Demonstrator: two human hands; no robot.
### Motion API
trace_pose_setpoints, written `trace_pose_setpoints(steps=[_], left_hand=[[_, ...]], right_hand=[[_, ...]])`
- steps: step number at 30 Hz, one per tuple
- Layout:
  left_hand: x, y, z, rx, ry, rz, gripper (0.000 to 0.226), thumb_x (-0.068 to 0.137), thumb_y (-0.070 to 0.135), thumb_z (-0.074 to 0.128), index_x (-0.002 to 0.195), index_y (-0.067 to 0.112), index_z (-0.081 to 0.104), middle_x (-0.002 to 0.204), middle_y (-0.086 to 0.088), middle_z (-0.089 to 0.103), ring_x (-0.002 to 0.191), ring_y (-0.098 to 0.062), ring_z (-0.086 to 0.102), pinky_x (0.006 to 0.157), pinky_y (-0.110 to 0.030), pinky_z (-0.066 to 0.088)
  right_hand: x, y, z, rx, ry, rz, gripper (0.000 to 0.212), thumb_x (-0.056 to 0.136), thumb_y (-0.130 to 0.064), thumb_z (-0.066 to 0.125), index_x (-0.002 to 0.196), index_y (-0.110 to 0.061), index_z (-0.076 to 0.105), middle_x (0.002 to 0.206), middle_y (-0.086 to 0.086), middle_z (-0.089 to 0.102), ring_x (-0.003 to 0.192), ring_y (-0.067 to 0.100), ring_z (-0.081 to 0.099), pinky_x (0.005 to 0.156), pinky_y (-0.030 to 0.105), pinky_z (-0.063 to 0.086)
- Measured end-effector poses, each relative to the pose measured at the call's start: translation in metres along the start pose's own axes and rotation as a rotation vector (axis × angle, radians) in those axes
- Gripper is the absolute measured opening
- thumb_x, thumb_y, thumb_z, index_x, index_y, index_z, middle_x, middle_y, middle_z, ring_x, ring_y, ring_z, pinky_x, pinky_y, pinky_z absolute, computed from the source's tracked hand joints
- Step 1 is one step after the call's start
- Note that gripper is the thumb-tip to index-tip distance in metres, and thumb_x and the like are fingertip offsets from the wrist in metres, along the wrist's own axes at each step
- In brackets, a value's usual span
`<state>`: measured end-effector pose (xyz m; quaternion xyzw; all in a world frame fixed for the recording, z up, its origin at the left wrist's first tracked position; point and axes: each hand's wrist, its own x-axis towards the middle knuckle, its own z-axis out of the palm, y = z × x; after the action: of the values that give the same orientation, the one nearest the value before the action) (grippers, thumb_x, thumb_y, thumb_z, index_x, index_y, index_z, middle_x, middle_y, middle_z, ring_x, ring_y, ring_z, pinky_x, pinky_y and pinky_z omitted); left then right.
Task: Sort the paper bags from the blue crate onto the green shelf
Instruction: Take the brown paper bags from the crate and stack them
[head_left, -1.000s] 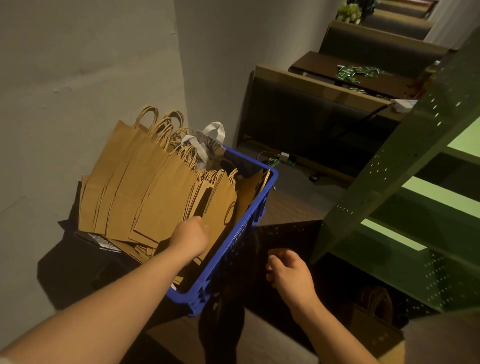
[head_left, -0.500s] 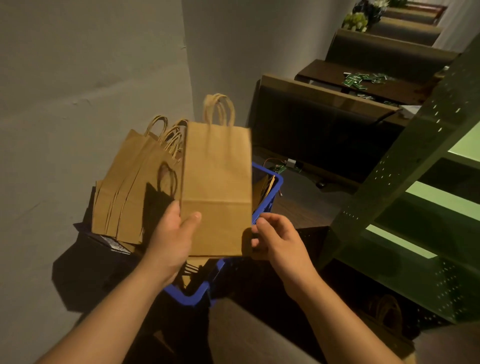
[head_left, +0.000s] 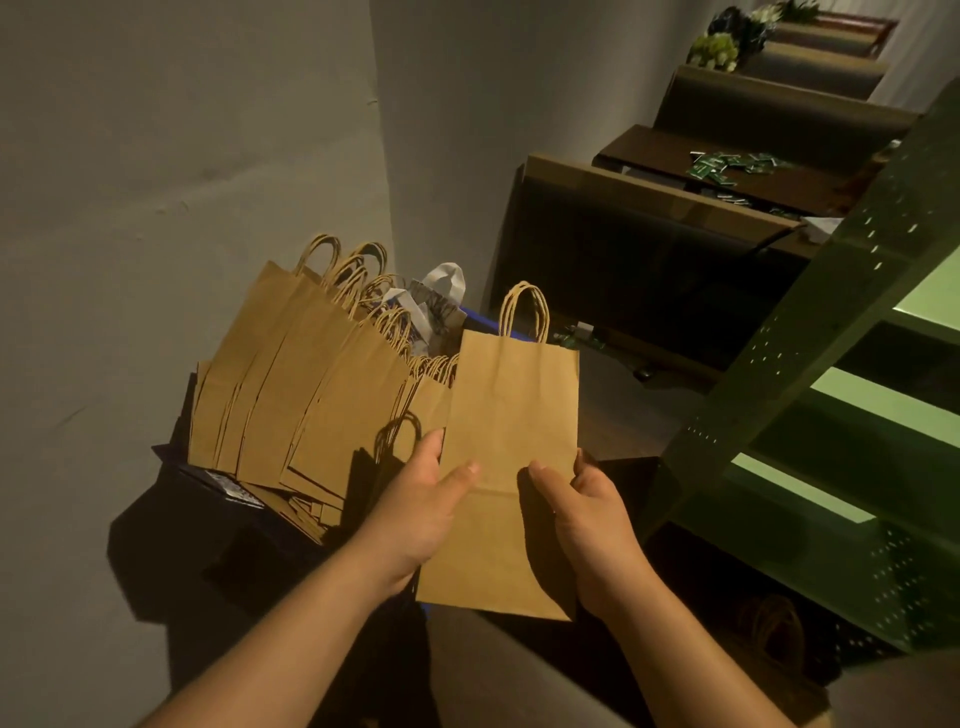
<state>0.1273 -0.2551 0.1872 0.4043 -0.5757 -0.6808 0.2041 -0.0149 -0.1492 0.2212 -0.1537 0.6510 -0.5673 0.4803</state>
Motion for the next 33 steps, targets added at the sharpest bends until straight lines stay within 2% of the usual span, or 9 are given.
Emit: trace_pose_setpoints(steps=[6,11,13,15,19,22,25,29,33], left_hand=[[0.005,0.001,0.0,0.127,0.007,-0.019,0.057,0.099,0.054,0.054,0.15,0.031,0.045,0.14,0.014,0.059,0.124,-0.007,0.058,0.105,-0.039,0.049],[0.023,0.014,-0.036,0.462,0.26,0.022,0.034,0.103,0.043,0.052,0.137,0.035,0.054,0.123,0.011,0.066,0.083,-0.011,0.063,0.067,-0.032,0.058],[0.033,0.015,-0.058,0.734,0.366,0.001,0.047,0.101,0.044,0.055,0.145,0.033,0.047,0.142,0.004,0.055,0.113,-0.018,0.061,0.09,-0.037,0.058],[0.043,0.017,-0.076,0.979,0.462,-0.068,0.066,0.098,0.047,0.056,0.157,0.026,0.035,0.159,-0.004,0.035,0.143,-0.03,0.033,0.113,-0.049,0.04],[0.058,0.014,-0.093,1.057,0.469,-0.225,0.082,0.096,0.053,0.054,0.163,0.022,0.019,0.166,-0.01,0.022,0.149,-0.038,0.021,0.116,-0.054,0.034],[0.063,0.011,-0.095,1.065,0.469,-0.212,0.08,0.098,0.048,0.056,0.162,0.02,0.019,0.164,-0.011,0.026,0.146,-0.036,0.029,0.111,-0.052,0.039],[0.068,0.009,-0.099,0.955,0.493,-0.122,0.07,0.103,0.029,0.057,0.162,0.018,0.021,0.157,-0.014,0.036,0.124,-0.03,0.053,0.092,-0.04,0.051],[0.074,0.0,-0.102,1.069,0.47,-0.113,0.048,0.105,0.027,0.051,0.153,0.02,0.043,0.123,-0.007,0.067,0.106,-0.025,0.063,0.086,-0.042,0.056],[0.069,0.0,-0.106,1.357,0.525,-0.06,0.034,0.101,0.039,0.056,0.134,0.028,0.062,0.12,0.004,0.069,0.119,-0.023,0.055,0.096,-0.043,0.047]], right_hand=[[0.003,0.011,-0.004,-0.171,0.202,0.037,0.035,0.094,-0.039,0.07,0.102,-0.009,0.054,0.094,0.012,0.067,0.078,0.022,0.063,0.065,0.034,0.049],[0.005,0.015,-0.004,-0.167,0.236,0.044,0.034,0.094,-0.037,0.07,0.102,-0.007,0.055,0.097,0.014,0.068,0.084,0.027,0.065,0.069,0.038,0.05],[0.005,0.018,-0.003,-0.186,0.25,0.049,0.035,0.095,-0.038,0.069,0.1,-0.006,0.054,0.092,0.012,0.065,0.078,0.023,0.061,0.066,0.036,0.047],[0.006,0.02,-0.002,-0.196,0.262,0.055,0.036,0.095,-0.038,0.068,0.099,-0.005,0.053,0.088,0.011,0.063,0.073,0.021,0.058,0.063,0.034,0.045],[0.007,0.021,0.0,-0.196,0.26,0.067,0.037,0.094,-0.039,0.069,0.099,-0.006,0.053,0.09,0.012,0.063,0.076,0.023,0.058,0.064,0.036,0.045],[0.007,0.02,0.002,-0.182,0.255,0.079,0.037,0.094,-0.038,0.069,0.099,-0.006,0.053,0.09,0.013,0.064,0.076,0.024,0.058,0.065,0.037,0.045],[0.006,0.017,0.004,-0.179,0.254,0.087,0.037,0.094,-0.038,0.069,0.101,-0.005,0.053,0.088,0.013,0.063,0.074,0.023,0.057,0.064,0.036,0.044],[0.005,0.019,0.004,-0.183,0.249,0.097,0.036,0.094,-0.038,0.069,0.099,-0.006,0.054,0.088,0.013,0.063,0.074,0.023,0.058,0.065,0.036,0.045],[0.005,0.023,0.004,-0.198,0.243,0.097,0.031,0.094,-0.037,0.069,0.101,-0.01,0.055,0.095,0.012,0.066,0.08,0.024,0.063,0.067,0.036,0.048]])
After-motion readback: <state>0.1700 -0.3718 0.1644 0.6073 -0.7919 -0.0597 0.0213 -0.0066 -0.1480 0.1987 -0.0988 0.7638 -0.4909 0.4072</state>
